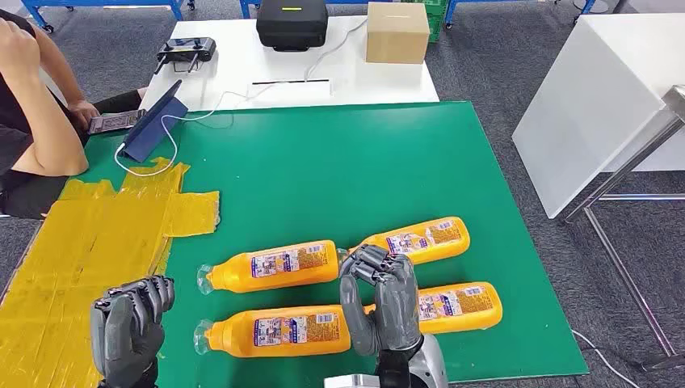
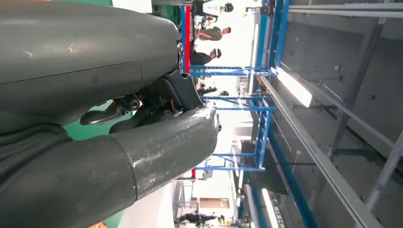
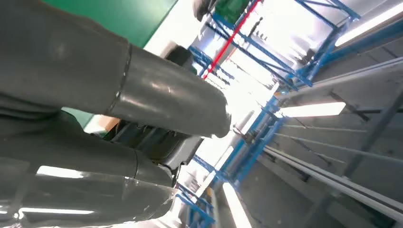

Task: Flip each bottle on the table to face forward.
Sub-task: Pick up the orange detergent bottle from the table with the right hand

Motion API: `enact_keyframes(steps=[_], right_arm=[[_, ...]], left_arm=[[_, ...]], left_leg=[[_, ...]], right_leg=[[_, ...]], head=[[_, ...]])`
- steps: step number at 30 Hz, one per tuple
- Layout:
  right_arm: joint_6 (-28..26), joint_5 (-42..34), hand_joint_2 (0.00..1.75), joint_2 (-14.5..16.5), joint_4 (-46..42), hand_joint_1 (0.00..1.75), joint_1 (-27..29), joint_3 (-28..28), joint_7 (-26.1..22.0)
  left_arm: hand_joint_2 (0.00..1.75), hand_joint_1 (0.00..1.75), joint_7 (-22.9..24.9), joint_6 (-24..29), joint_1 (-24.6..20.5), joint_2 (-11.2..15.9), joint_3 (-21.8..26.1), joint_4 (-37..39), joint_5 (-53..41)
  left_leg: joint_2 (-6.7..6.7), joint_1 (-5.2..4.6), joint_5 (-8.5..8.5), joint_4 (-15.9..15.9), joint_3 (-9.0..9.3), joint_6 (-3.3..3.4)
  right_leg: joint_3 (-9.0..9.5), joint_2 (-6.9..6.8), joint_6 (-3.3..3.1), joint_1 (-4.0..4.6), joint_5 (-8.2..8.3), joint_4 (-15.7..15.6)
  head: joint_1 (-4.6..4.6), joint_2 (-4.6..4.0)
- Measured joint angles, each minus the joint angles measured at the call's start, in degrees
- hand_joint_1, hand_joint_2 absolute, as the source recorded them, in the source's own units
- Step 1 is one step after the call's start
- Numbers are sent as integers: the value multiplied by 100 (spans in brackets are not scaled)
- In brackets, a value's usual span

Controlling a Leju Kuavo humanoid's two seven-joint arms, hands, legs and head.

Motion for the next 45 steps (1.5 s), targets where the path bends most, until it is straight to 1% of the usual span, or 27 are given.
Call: enact_keyframes(steps=[1, 2, 3, 4, 5, 6, 7, 9, 12, 16, 19, 26, 31, 33, 35, 37, 40, 45], right_arm=[[262, -275, 0, -81, -194, 163, 144, -89, -20], [522, -483, 0, -145, -362, 129, 284, -209, -61], [993, -849, 0, -262, -662, 85, 527, -445, -128], [1420, -1063, 0, -326, -920, 41, 734, -730, -227], [1713, -1119, 0, -350, -1110, 6, 881, -1011, -322], [1858, -1070, 0, -350, -1263, 0, 983, -1248, -391], [1881, -958, 0, -342, -1400, 0, 1064, -1429, -432], [1741, -692, 0, -338, -1604, 0, 1200, -1650, -401], [1629, -512, 0, -354, -1745, 0, 1283, -1792, -134], [1728, -471, 175, -428, -1805, 0, 1311, -1838, 244], [1779, -435, 175, -462, -1805, 0, 1321, -1839, 367], [1804, -419, 175, -472, -1805, 0, 1320, -1839, 408], [2071, -281, 175, -655, -1777, 0, 1316, -1801, 866], [2294, 32, 175, -808, -1692, 0, 1250, -1682, 1251], [2505, 619, 175, -962, -1492, 0, 1103, -1440, 1810], [2576, 994, 175, -1057, -1228, 0, 901, -1145, 2109], [2769, 1110, 175, -1198, -855, 0, 595, -758, 2229], [3194, 1194, 175, -1341, -531, 0, 283, -394, 2334]], left_arm=[[0, 175, 103, 128, -27, 6, -31, -70, -122], [0, 175, 190, 228, -54, 16, -60, -134, -214], [0, 141, 340, 416, -101, 33, -113, -247, -395], [0, 97, 463, 539, -141, 56, -161, -346, -516], [0, 54, 544, 595, -175, 81, -198, -414, -583], [0, 10, 602, 595, -202, 104, -227, -455, -609], [0, 0, 658, 547, -222, 124, -249, -477, -594], [0, 0, 747, 370, -247, 155, -274, -488, -497], [0, 0, 802, 152, -253, 193, -271, -465, -364], [0, 0, 804, -13, -249, 205, -198, -414, -252], [0, 0, 799, -64, -242, 205, -160, -409, -223], [0, 0, 795, -77, -241, 205, -151, -409, -218], [0, 0, 788, -183, -228, 205, -31, -409, -215], [0, 0, 782, -230, -228, 205, 10, -409, -219], [0, 0, 772, -308, -244, 204, 31, -397, -225], [0, 0, 767, -363, -283, 202, 40, -367, -282], [0, 0, 775, -343, -371, 201, -8, -283, -486], [0, 0, 789, -281, -433, 201, -93, -72, -567]], left_leg=[[-16, -1, 0, 0, -4, 1], [-27, -1, 0, 0, -8, 1], [-43, -1, 0, 0, -15, 3], [-49, -3, 0, 0, -20, 5], [-40, -5, -2, 0, -21, 7], [-27, -7, -5, -1, -19, 10], [-15, -9, -7, -1, -14, 12], [-5, -10, -9, -1, -8, 13], [2, -9, -9, -1, -7, 13], [2, -7, -7, -2, 1, 12], [2, -7, -6, -2, 1, 11], [3, -7, -6, -2, 1, 11], [0, -8, -6, -2, 3, 11], [2, -8, -7, -2, 1, 12], [3, -8, -7, -3, 1, 12], [3, -7, -6, -2, 5, 12], [1, -7, -3, -2, 14, 13], [2, -7, -2, -2, 14, 13]], right_leg=[[7, -13, 1, -1, -2, -1], [11, -23, 5, -1, -4, -1], [17, -36, 10, -2, -7, -2], [23, -43, 15, -5, -8, -2], [24, -35, 19, -8, -8, -2], [25, -25, 20, -10, -7, -2], [25, -15, 21, -12, -7, -3], [26, -10, 21, -12, -7, -4], [28, -7, 20, -11, -7, -5], [34, -7, 20, -10, -6, -4], [36, -7, 20, -10, -6, -4], [37, -7, 20, -10, -6, -4], [40, -7, 20, -11, -6, -4], [40, -7, 20, -11, -6, -4], [41, -7, 20, -11, -6, -4], [41, -7, 20, -10, -6, -4], [45, -7, 20, -10, -6, -4], [46, -7, 20, -10, -6, -3]], head=[[3, 0], [5, 0], [9, 0], [11, 1], [9, 0], [8, 0], [5, 0], [6, 0], [5, 0], [7, 0], [5, 0], [5, 0], [7, 0], [7, 0], [7, 0], [5, 0], [5, 0], [6, 0]])
